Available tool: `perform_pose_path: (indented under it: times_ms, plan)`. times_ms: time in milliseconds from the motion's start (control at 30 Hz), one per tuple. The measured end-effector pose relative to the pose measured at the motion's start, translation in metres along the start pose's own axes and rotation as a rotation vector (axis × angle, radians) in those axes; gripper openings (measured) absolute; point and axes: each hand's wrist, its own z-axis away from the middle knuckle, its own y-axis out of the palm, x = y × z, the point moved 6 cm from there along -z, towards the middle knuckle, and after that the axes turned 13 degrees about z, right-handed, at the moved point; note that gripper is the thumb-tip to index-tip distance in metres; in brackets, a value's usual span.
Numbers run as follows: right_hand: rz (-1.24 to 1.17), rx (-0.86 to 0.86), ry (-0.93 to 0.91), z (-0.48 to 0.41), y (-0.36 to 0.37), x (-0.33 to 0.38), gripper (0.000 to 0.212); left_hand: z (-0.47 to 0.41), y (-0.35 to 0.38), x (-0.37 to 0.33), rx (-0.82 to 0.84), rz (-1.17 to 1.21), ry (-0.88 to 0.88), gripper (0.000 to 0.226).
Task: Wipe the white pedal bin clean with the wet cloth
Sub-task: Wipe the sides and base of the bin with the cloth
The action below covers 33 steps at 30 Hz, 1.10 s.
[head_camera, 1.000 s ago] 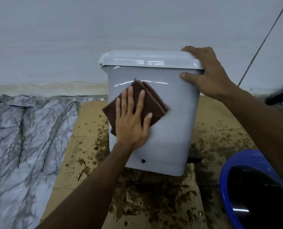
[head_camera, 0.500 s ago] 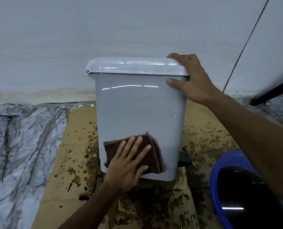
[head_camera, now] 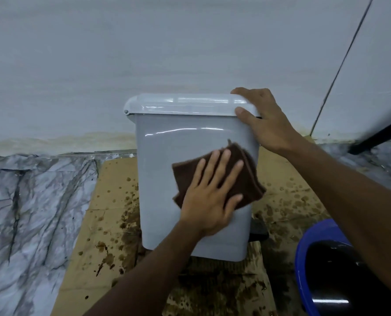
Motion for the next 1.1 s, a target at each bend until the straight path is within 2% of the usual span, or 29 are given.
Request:
perform_pose_path:
  times_ms: [67,167,300,367,567,700,900,1000,1100]
  plan:
    - [-0.015,0.017,0.0,0.001,0.001,0.001,0.037,0.029,-0.005,0.025,-0.045,0.004,-0.075,0.067]
    - [-0.039,0.023,0.012,0.0,0.002,0.003,0.038,0.048,-0.029,0.075,-0.212,-0.011,-0.383,0.071]
    - [-0.058,0.036,0.024,-0.001,0.004,0.002,0.042,0.008,-0.049,0.101,-0.409,0.058,-0.658,0.07]
    - [-0.063,0.033,0.026,-0.001,0.004,0.001,0.044,-0.019,-0.046,0.084,-0.436,0.056,-0.683,0.07]
    - [-0.056,0.035,0.016,-0.002,0.002,-0.001,0.042,-0.07,-0.008,-0.007,-0.247,0.078,-0.356,0.069]
    - [-0.02,0.042,0.0,-0.001,0.0,-0.002,0.041,-0.07,0.012,-0.039,0.044,-0.061,0.008,0.06]
    - [-0.1,0.056,0.022,0.001,0.0,-0.002,0.04,0.016,0.023,-0.021,0.252,-0.139,0.27,0.067]
    - [-0.091,0.049,0.024,0.002,0.001,0.001,0.042,0.083,0.032,-0.015,0.392,-0.237,0.5,0.067]
    - [-0.08,0.044,0.021,0.003,0.001,0.003,0.043,0.082,0.026,0.0,0.425,-0.245,0.596,0.065]
